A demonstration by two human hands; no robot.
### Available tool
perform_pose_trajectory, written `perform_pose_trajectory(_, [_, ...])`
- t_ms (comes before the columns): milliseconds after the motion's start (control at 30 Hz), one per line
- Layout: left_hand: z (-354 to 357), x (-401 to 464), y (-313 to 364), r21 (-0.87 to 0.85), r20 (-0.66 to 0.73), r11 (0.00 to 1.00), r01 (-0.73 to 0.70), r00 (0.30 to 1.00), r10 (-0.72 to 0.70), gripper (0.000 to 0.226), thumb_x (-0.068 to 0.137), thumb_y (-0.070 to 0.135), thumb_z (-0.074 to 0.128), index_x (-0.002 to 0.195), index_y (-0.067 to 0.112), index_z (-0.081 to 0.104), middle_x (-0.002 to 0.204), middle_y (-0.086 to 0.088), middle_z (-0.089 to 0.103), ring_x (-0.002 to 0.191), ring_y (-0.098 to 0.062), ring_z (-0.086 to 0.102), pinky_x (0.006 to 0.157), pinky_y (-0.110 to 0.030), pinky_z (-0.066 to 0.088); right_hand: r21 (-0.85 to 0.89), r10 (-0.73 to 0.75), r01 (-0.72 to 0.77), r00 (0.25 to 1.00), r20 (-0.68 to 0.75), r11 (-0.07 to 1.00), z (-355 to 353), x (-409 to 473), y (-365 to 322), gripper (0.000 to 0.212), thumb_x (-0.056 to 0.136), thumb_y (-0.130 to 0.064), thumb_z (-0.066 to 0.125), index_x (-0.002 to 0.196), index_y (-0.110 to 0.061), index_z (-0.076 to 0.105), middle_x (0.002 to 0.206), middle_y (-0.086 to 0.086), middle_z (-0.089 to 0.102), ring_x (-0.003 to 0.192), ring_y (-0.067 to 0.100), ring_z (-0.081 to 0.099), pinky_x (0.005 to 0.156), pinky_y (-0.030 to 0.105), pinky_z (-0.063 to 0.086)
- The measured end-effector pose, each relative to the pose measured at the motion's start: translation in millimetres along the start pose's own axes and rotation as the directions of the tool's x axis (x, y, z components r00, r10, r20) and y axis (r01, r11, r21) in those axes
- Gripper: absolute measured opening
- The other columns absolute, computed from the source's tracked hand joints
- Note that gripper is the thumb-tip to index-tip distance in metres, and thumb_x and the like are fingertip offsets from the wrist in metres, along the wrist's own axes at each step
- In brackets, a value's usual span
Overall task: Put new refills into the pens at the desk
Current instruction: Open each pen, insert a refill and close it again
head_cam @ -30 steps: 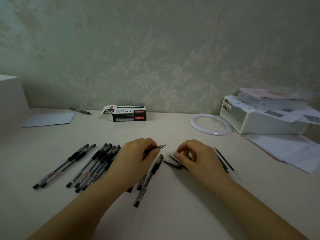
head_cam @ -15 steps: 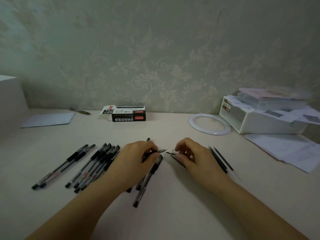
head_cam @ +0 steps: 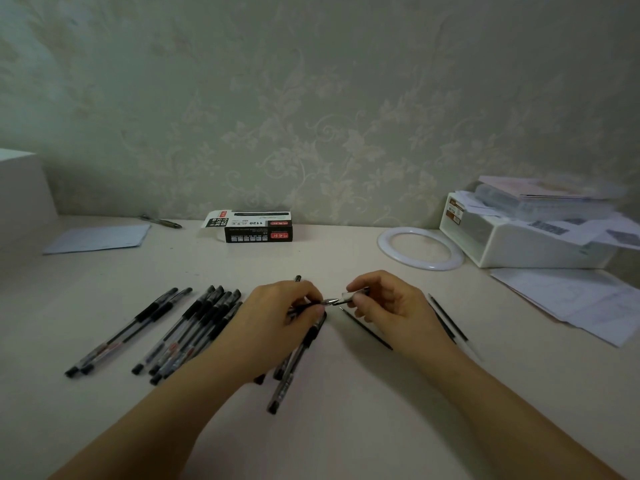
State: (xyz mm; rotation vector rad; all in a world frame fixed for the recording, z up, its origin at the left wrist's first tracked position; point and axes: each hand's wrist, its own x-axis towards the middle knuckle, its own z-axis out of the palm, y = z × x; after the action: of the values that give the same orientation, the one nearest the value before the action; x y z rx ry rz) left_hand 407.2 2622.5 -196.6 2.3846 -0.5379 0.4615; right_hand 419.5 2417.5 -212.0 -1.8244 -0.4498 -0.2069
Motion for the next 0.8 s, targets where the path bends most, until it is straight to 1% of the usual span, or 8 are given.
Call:
perform_pose_trajectory(67, [0,0,2,-0.022,-0.001,1.000,-0.007,1.000,0.007,0.009,0.091,0.030,0.061,0.095,0.029,0.069,0.072,0.013,0.065,0.075,0.002,0.057,0.065,-0.008,0.044,0.023,0.001,-0.001,1.000,0.017,1.000,1,-1,-1,0.020,0.092,-0.009,0.066,0.094,-0.028,0.071,0.088,-0.001,0.073,0.085,0.014,0.069,0.075,0.018,0.053])
perform_pose_trajectory(167, [1,-1,5,-0.026,0.038,0.999,-0.023,0.999,0.024,0.010,0.091,0.032,0.060,0.096,0.031,0.069,0.075,0.013,0.065,0.073,0.000,0.058,0.064,-0.012,0.045,0.043,-0.006,0.004,0.998,0.055,0.999,4,-3,-3,0.016,0.091,-0.006,0.067,0.097,-0.019,0.072,0.088,-0.001,0.074,0.085,0.015,0.070,0.076,0.017,0.052])
perform_pose_trajectory(267, [2,-3,6,-0.010,0.071,0.999,-0.032,0.997,0.033,0.013,0.092,0.034,0.058,0.100,0.031,0.069,0.084,0.014,0.067,0.077,0.000,0.060,0.070,-0.016,0.048,0.025,-0.010,0.008,0.996,0.084,1.000,7,-4,-4,0.014,0.089,-0.007,0.068,0.097,-0.019,0.073,0.087,-0.002,0.074,0.081,0.012,0.070,0.074,0.017,0.052])
perform_pose_trajectory(367, [1,-2,6,0.007,0.068,0.999,-0.032,0.997,0.031,0.013,0.091,0.034,0.059,0.099,0.031,0.069,0.086,0.015,0.066,0.078,0.001,0.059,0.071,-0.015,0.048,0.035,0.009,-0.012,0.996,0.090,0.999,7,-2,-4,0.015,0.087,-0.007,0.071,0.095,-0.019,0.074,0.087,-0.004,0.075,0.082,0.011,0.071,0.075,0.019,0.053])
perform_pose_trajectory(600, [-1,-1,10,-0.033,0.044,0.999,-0.034,0.998,0.036,0.010,0.089,0.030,0.063,0.093,0.028,0.072,0.077,0.017,0.065,0.078,0.005,0.058,0.065,-0.005,0.042,0.083,0.003,-0.010,0.996,0.085,0.997,4,-1,-4,0.014,0.084,-0.005,0.074,0.093,-0.016,0.076,0.083,-0.003,0.076,0.078,0.007,0.070,0.073,0.015,0.051])
perform_pose_trajectory(733, [-1,-1,11,-0.016,0.065,1.000,-0.022,0.998,0.023,0.010,0.090,0.031,0.063,0.091,0.027,0.072,0.074,0.016,0.064,0.074,0.002,0.058,0.063,-0.009,0.043,0.093,0.012,-0.022,0.995,0.099,0.995,4,-1,-5,0.013,0.084,-0.003,0.074,0.091,-0.014,0.077,0.078,-0.005,0.075,0.074,0.005,0.069,0.071,0.014,0.051])
perform_pose_trajectory(800, [-2,-1,11,-0.022,0.079,1.000,-0.007,0.997,0.009,0.009,0.090,0.030,0.063,0.090,0.027,0.072,0.072,0.015,0.064,0.073,0.002,0.058,0.061,-0.008,0.043,0.101,0.020,-0.031,0.994,0.108,0.994,3,-1,-6,0.013,0.083,-0.003,0.074,0.091,-0.013,0.077,0.073,-0.006,0.073,0.070,0.003,0.067,0.069,0.012,0.050])
